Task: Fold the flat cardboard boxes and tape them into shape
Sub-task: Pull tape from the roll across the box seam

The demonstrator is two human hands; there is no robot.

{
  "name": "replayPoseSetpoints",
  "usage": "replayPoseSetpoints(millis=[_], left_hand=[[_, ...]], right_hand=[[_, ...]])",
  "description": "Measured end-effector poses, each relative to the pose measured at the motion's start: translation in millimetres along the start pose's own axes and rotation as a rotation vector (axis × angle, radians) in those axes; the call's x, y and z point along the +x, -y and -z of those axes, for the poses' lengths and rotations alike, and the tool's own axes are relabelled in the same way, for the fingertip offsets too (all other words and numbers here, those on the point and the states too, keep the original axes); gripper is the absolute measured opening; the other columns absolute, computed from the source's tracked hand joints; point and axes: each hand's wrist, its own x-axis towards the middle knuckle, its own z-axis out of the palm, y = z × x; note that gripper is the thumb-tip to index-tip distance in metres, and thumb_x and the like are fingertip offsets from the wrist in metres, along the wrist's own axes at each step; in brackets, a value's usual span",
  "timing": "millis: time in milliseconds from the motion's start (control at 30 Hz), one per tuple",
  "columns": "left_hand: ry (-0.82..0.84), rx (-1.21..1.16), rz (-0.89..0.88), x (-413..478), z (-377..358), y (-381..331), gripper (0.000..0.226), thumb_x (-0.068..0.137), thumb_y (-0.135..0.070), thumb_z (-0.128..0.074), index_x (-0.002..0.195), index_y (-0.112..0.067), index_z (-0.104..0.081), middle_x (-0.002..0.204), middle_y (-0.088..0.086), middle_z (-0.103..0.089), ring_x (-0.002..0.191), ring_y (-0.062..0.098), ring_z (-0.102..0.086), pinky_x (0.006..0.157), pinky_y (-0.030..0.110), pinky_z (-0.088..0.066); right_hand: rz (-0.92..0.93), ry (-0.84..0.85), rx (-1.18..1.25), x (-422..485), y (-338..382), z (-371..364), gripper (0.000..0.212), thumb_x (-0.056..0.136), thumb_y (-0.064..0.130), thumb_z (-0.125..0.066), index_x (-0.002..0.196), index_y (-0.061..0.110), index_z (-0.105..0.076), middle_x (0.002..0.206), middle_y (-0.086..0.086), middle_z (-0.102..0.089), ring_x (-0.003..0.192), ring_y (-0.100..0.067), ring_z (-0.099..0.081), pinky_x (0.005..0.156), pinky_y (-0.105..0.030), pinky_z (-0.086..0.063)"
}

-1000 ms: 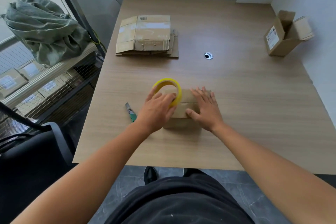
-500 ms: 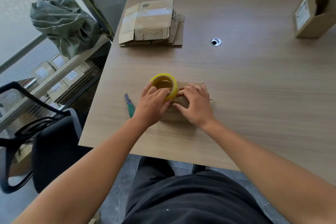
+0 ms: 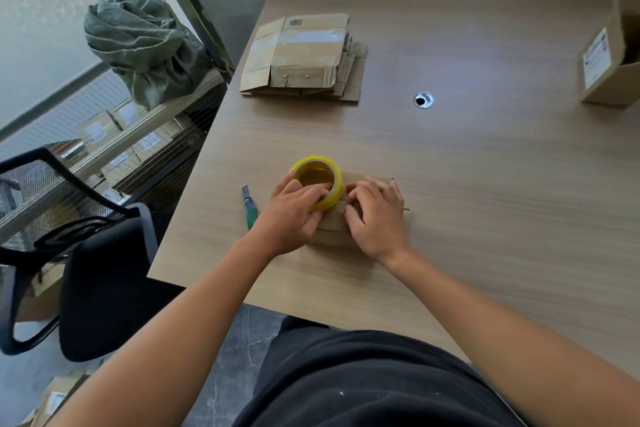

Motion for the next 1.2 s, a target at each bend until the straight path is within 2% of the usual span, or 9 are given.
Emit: replayPoseSetpoints(millis=[167, 267, 367, 533, 633, 800, 967, 1067, 1200], left_hand=[[-0.016, 0.062, -0.028, 6, -2, 5, 0.031, 0.091, -0.029, -0.055, 0.121, -0.025, -0.060, 0.119, -0.011, -0.068, 0.104, 0.022, -0.055, 0.122, 0.039, -0.017], [-0.044, 0.073, -0.043, 13, -1, 10, 0.033, 0.089, -0.041, -0.051, 0.118, -0.030, -0.064, 0.131, -0.015, -0.062, 0.106, 0.021, -0.056, 0.113, 0.038, -0.024], [-0.053, 0.097, -0.023, 13, -7, 14, 0.035, 0.086, -0.050, -0.055, 0.113, -0.031, -0.067, 0.133, -0.014, -0.060, 0.108, 0.023, -0.057, 0.108, 0.040, -0.028], [-0.085, 0.131, -0.031, 15, -9, 17, 0.037, 0.086, -0.058, -0.063, 0.099, -0.024, -0.067, 0.117, -0.012, -0.068, 0.100, 0.021, -0.060, 0.101, 0.043, -0.031], [-0.086, 0.171, -0.043, 15, -6, 19, 0.036, 0.087, -0.060, -0.065, 0.098, -0.026, -0.065, 0.114, -0.014, -0.067, 0.100, 0.019, -0.060, 0.100, 0.043, -0.029], [-0.107, 0.159, -0.064, 14, -9, 18, 0.035, 0.088, -0.059, -0.062, 0.103, -0.028, -0.067, 0.119, -0.014, -0.065, 0.102, 0.018, -0.060, 0.107, 0.047, -0.027], [-0.109, 0.156, -0.074, 16, -10, 18, 0.039, 0.087, -0.060, -0.059, 0.105, -0.027, -0.068, 0.120, -0.012, -0.066, 0.101, 0.019, -0.061, 0.107, 0.047, -0.026], [-0.106, 0.157, -0.071, 16, -10, 18, 0.037, 0.086, -0.059, -0.062, 0.105, -0.027, -0.069, 0.121, -0.011, -0.066, 0.102, 0.019, -0.061, 0.107, 0.048, -0.026], [-0.111, 0.160, -0.074, 17, -12, 19, 0.036, 0.085, -0.058, -0.064, 0.103, -0.028, -0.068, 0.121, -0.012, -0.066, 0.102, 0.018, -0.059, 0.107, 0.048, -0.027]], right_hand=[[0.026, 0.055, -0.083, 6, 0, 3, 0.017, 0.093, 0.038, -0.065, 0.097, 0.026, -0.054, 0.121, 0.009, -0.058, 0.137, -0.021, -0.036, 0.122, -0.046, -0.003], [-0.005, -0.013, -0.030, 9, 3, 2, 0.013, 0.094, 0.032, -0.066, 0.092, 0.026, -0.054, 0.115, 0.008, -0.062, 0.132, -0.020, -0.042, 0.122, -0.044, -0.006], [-0.025, -0.083, 0.121, 4, 3, 6, 0.011, 0.091, 0.017, -0.070, 0.087, 0.017, -0.059, 0.098, 0.003, -0.065, 0.112, -0.017, -0.051, 0.122, -0.049, -0.014], [-0.020, -0.110, 0.167, -1, 4, 34, 0.008, 0.092, 0.017, -0.063, 0.086, 0.013, -0.059, 0.086, 0.004, -0.064, 0.092, -0.019, -0.055, 0.091, -0.045, -0.039], [-0.203, -0.130, 0.344, -6, -10, 57, 0.014, 0.096, 0.011, -0.059, 0.085, 0.013, -0.049, 0.078, 0.005, -0.064, 0.078, -0.016, -0.063, 0.073, -0.036, -0.047], [-0.669, -0.037, 0.822, -8, -39, 65, 0.024, 0.097, -0.003, -0.053, 0.082, 0.014, -0.046, 0.072, -0.007, -0.058, 0.061, -0.016, -0.055, 0.065, -0.033, -0.049], [-0.677, -0.049, 0.943, -8, -49, 45, 0.023, 0.101, 0.002, -0.056, 0.083, 0.013, -0.047, 0.068, -0.003, -0.056, 0.054, -0.010, -0.052, 0.070, -0.035, -0.053], [-0.639, -0.101, 0.932, -6, -51, 34, 0.025, 0.102, 0.000, -0.055, 0.083, 0.015, -0.045, 0.074, -0.003, -0.054, 0.059, -0.007, -0.053, 0.064, -0.026, -0.055], [-0.691, -0.060, 1.024, -4, -55, 18, 0.021, 0.103, 0.012, -0.056, 0.086, 0.020, -0.047, 0.075, 0.000, -0.056, 0.062, -0.011, -0.051, 0.058, -0.027, -0.049]])
